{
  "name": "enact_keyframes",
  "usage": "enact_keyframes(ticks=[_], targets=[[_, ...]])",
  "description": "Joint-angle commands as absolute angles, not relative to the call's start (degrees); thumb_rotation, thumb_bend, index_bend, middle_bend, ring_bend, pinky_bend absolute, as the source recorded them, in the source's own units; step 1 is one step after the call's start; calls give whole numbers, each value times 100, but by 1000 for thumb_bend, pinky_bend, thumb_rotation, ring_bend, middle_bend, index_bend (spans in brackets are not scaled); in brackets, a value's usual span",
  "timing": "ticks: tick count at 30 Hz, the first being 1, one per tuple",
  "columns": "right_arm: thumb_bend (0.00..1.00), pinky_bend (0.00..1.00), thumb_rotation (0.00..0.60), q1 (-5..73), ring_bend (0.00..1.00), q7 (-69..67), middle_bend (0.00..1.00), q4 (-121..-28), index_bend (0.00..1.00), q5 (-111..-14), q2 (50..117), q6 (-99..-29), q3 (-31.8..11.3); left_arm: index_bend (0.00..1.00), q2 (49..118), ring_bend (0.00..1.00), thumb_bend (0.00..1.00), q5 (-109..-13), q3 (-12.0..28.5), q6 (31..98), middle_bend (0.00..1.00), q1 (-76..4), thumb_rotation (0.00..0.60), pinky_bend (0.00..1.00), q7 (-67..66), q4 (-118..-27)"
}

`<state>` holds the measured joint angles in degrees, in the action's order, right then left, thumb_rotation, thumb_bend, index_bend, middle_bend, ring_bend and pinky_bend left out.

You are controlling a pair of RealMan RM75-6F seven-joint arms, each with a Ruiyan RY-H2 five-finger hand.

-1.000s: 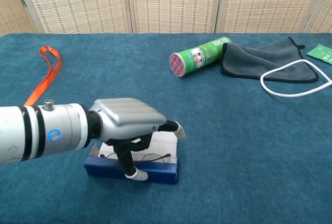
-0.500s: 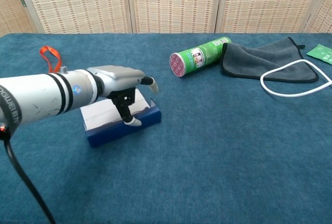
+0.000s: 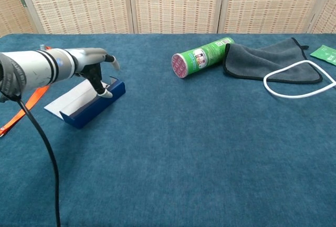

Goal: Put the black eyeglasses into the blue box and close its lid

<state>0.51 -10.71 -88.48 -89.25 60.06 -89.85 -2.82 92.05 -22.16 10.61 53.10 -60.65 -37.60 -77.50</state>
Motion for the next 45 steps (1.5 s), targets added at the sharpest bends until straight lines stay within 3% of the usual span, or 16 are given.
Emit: enact_keyframes(ticks=[1, 4, 10, 19, 22, 26, 33, 45], targets=[[259, 426, 600, 50, 459, -1071, 400, -8852, 287, -8929, 6006, -8990, -281, 205, 8768, 1000, 312, -2622, 1036, 5236, 968, -5842, 600, 1000, -3508, -8269], [259, 426, 600, 49, 460, -1070, 400, -8854, 287, -8930, 6002, -8989, -280, 207, 8424, 1000, 390, -2841, 869, 5185, 968, -5711, 600, 1000, -3488, -8633], [259, 426, 600, 60, 460, -1068, 399, -8859, 287, -8959, 6011, -8988, -275, 201, 8047, 1000, 396, -3590, 417, 5087, 967, -5435, 600, 1000, -3385, -8850], [259, 426, 600, 67, 463, -998, 400, -8927, 287, -8990, 5996, -9002, -273, 234, 7726, 996, 306, -4244, 168, 4840, 963, -5079, 600, 1000, -2830, -8731], [259, 426, 600, 67, 464, -973, 400, -8947, 287, -8983, 5988, -8999, -274, 245, 7339, 996, 451, -4185, 176, 4569, 963, -5059, 600, 1000, -2633, -9039], [259, 426, 600, 79, 464, -950, 400, -8963, 287, -8970, 5989, -8977, -279, 266, 6898, 995, 561, -4248, 62, 4456, 962, -5027, 600, 1000, -2613, -9400], [259, 426, 600, 119, 464, -955, 399, -8938, 287, -8965, 6018, -8914, -282, 315, 6479, 992, 576, -4202, -224, 4078, 957, -5016, 600, 1000, -2536, -9886], [259, 426, 600, 129, 465, -966, 399, -8920, 287, -8958, 6028, -8908, -280, 310, 6626, 992, 577, -4555, -378, 3953, 957, -5047, 600, 1000, -2398, -10162]])
